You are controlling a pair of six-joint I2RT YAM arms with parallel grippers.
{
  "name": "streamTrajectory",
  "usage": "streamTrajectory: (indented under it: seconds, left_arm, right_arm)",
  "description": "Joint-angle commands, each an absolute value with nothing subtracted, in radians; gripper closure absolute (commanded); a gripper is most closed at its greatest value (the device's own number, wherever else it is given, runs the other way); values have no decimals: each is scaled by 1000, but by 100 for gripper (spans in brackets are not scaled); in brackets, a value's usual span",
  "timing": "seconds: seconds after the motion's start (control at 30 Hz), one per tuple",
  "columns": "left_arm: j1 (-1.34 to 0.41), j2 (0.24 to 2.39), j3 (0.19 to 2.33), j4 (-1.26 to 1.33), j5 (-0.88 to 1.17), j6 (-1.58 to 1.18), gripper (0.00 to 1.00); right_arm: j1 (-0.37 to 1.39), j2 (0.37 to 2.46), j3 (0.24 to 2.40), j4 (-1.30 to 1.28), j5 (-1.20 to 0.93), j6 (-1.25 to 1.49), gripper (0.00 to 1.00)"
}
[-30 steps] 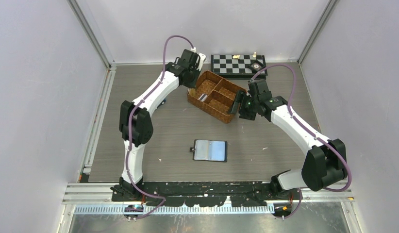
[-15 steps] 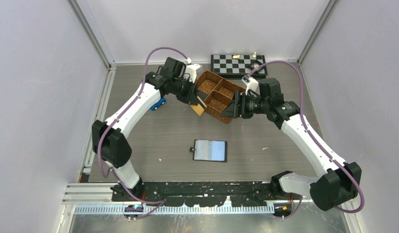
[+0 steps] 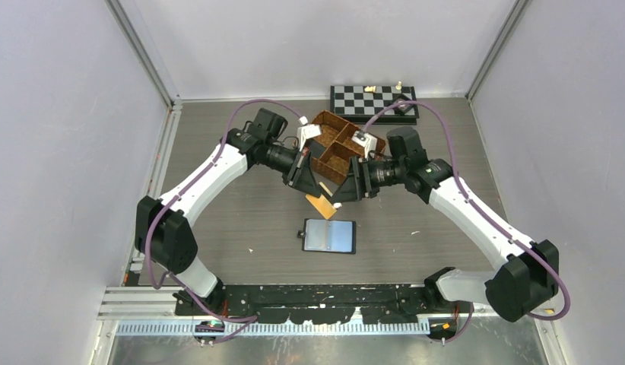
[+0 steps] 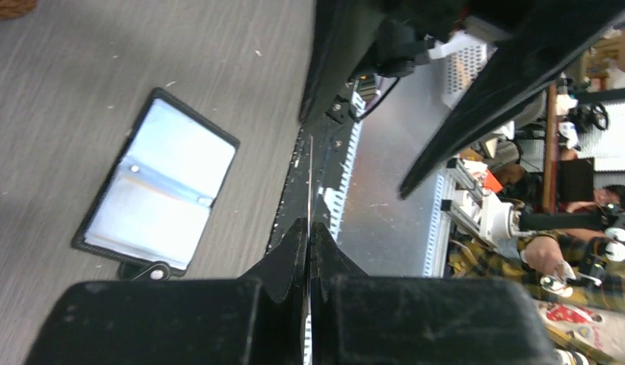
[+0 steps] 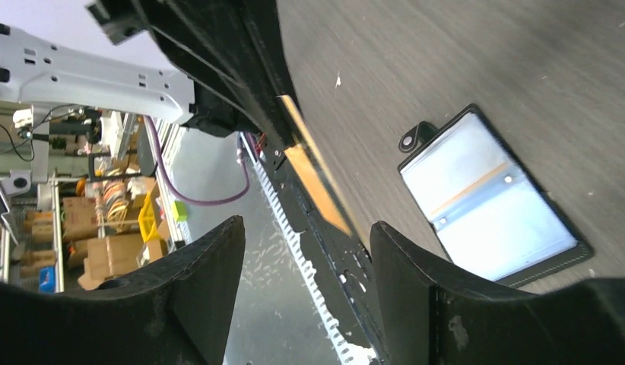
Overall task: Put the credit cards into the card holder
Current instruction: Pick up the credit card from the storage box, then insert the credit card into the card holder.
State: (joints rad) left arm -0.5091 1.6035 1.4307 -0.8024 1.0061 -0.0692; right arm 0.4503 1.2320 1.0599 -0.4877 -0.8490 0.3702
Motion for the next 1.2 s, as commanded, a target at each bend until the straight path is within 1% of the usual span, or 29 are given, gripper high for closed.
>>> streamTrajectory:
  seconds: [0.0, 0.13, 0.23, 0.27, 0.33, 0.37, 0.4, 0.43, 0.5, 0.53, 0.6, 0.63, 0.8, 0.93, 1.07, 1.17]
  left_arm:
    - [-512, 1553, 1433, -793, 1148, -46, 100]
    - [-518, 1552, 1434, -806, 1185, -35, 100]
    - [-521, 1558, 1435, -825, 1184, -22, 100]
    - [-523, 1558, 1435, -827, 1176, -22, 100]
    - [-526, 1558, 1430, -828, 1151, -22, 100]
    - [-528, 1556, 1427, -825, 1132, -25, 95]
    - [-529, 1551, 1421, -821, 1098, -35, 84]
    - [-530, 1543, 1411, -811, 1046, -47, 69]
    - [-531, 1510, 1365, -764, 889, -100, 48]
    - [-531, 1484, 1330, -724, 790, -136, 41]
    - [-531, 1443, 1250, -650, 624, -218, 33]
    - [-531, 1429, 1214, -624, 533, -264, 31]
    - [-531, 1402, 1057, -546, 376, -424, 27]
    - [-532, 1382, 940, -466, 362, -511, 26]
    - [-538, 1404, 889, -401, 385, -550, 25]
    - [-545, 1432, 880, -374, 399, -556, 33]
  right_arm:
    - [496, 1268, 1089, -497, -871, 341, 35]
    - [512, 1286, 1088, -497, -861, 342, 41]
    - [526, 1292, 1088, -473, -871, 359, 49]
    - [530, 1293, 1088, -462, -875, 369, 54]
    - [536, 1297, 1085, -441, -869, 391, 72]
    - [537, 1298, 1081, -432, -852, 413, 86]
    - [536, 1298, 1077, -431, -833, 425, 97]
    - [537, 1296, 1072, -439, -766, 452, 99]
    - [537, 1299, 1042, -458, -670, 492, 100]
    - [536, 1302, 1020, -461, -630, 518, 100]
    - [535, 1321, 967, -458, -594, 568, 99]
    - [535, 1328, 934, -441, -590, 598, 100]
    - [535, 1325, 773, -324, -565, 724, 100]
    - [535, 1332, 676, -223, -569, 795, 99]
    - [534, 1366, 622, -150, -591, 827, 100]
    - [535, 1387, 607, -121, -604, 830, 100]
